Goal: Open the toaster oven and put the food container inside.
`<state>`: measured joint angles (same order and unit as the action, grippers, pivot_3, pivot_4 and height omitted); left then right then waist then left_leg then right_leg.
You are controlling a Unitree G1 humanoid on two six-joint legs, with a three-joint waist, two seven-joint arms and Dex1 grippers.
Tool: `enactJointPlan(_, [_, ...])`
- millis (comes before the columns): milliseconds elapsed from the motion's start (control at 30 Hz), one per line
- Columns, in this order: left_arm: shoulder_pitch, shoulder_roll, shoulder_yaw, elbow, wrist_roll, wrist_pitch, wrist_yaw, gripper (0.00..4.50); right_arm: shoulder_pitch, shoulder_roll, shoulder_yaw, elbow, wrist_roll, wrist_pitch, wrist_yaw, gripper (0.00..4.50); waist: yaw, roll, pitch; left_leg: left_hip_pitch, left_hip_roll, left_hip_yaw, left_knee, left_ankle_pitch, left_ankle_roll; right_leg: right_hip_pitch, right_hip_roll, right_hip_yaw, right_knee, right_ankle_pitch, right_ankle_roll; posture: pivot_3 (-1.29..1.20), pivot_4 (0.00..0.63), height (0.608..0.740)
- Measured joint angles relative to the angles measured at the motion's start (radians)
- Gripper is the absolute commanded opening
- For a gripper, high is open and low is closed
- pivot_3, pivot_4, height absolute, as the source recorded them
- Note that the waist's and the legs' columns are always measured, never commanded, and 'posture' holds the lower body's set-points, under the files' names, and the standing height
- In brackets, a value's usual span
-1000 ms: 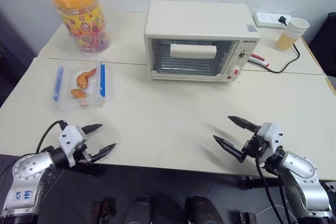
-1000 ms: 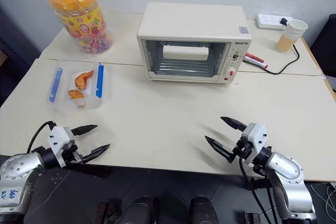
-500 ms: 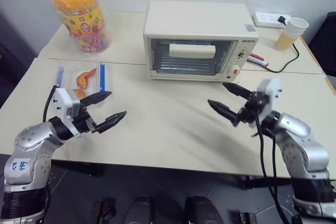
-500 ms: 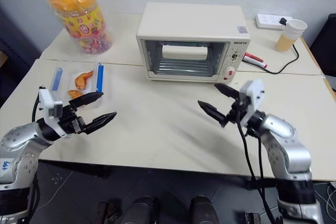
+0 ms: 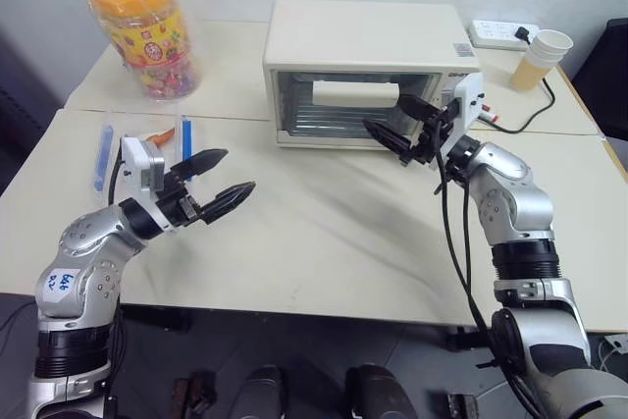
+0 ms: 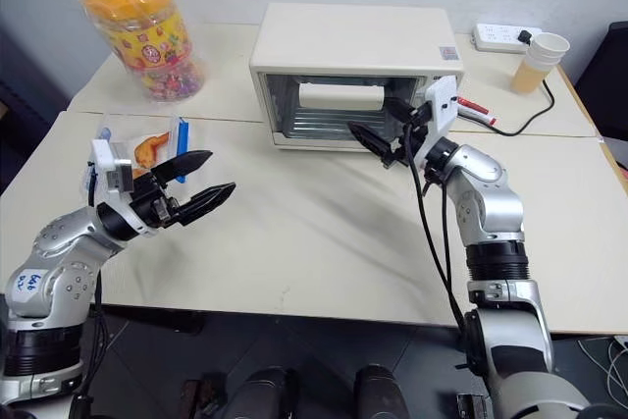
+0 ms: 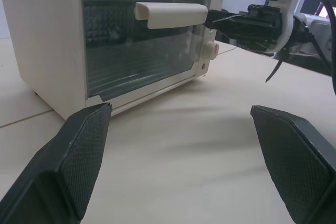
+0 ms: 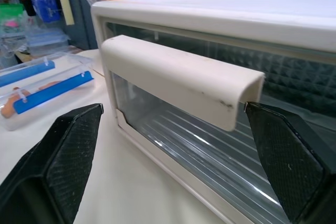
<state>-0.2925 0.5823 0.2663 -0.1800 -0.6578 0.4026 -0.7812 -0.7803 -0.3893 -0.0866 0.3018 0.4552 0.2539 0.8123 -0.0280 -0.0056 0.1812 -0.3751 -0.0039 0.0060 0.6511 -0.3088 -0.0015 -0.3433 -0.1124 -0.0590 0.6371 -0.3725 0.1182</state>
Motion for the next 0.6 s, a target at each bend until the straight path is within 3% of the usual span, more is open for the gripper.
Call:
enactJointPlan(333, [-0.019, -0.008, 0.031, 0.050, -0.008, 0.015, 0.035, 4.47, 0.185, -0.091, 0.035, -0.219, 0.039, 0.095, 0.167, 4.50, 0.000, 0.000, 0.000, 0.000, 0.001, 0.001, -0.001, 0.000, 0.000, -0.001, 0.000, 0.000, -0.001, 0.000, 0.000, 0.00, 0.150, 0.740])
enactJointPlan(433, [-0.076, 0.014, 0.042, 0.107, -0.014, 0.020, 0.013, 3.99, 0.254, -0.129, 0.053, -0.258, 0.014, 0.069, 0.217, 4.50, 0.000, 0.000, 0.000, 0.000, 0.000, 0.001, -0.001, 0.000, 0.000, -0.001, 0.001, -0.001, 0.000, 0.000, 0.000, 0.00, 0.150, 0.740])
enactJointPlan(600, [-0.302, -0.029, -0.005, 0.327, 0.081, -0.118, -0.017, 2.83, 0.327, -0.149, 0.084, -0.259, -0.040, -0.009, 0.250, 4.50, 0.005, -0.002, 0.001, 0.000, -0.001, 0.001, 0.001, 0.001, 0.000, 0.000, 0.003, -0.004, 0.000, 0.000, 0.001, 0.00, 0.150, 0.740])
